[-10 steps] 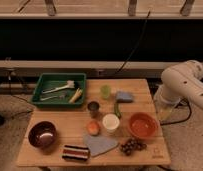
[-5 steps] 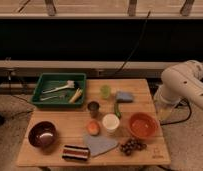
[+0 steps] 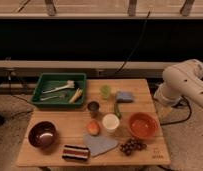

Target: Wipe red bowl with sponge

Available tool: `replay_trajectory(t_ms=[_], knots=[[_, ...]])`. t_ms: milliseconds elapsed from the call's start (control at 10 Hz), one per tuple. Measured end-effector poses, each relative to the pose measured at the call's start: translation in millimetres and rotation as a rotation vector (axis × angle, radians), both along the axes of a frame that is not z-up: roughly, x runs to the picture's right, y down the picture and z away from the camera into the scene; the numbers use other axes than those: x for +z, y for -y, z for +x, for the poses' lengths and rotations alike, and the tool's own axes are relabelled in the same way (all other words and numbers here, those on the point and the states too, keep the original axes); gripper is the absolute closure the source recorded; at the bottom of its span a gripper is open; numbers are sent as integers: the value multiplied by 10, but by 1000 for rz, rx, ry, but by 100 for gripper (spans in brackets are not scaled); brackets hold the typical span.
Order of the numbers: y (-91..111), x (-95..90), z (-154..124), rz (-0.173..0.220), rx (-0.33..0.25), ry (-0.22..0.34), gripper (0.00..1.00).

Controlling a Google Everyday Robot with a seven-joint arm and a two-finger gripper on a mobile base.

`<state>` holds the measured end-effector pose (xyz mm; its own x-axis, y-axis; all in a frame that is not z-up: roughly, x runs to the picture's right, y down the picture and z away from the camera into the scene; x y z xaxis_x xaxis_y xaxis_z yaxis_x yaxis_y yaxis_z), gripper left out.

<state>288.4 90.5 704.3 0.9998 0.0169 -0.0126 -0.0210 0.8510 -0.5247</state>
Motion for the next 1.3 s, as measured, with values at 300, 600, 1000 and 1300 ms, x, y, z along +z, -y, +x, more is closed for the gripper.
replay_trajectory(t_ms=[300, 600, 1000, 1300], knots=[[413, 536, -22, 28, 31, 82, 35], [589, 1028, -88, 70, 143, 243, 35], [514, 1431, -240, 81, 245, 392, 35], [427, 1811, -513, 52, 238, 431, 35]])
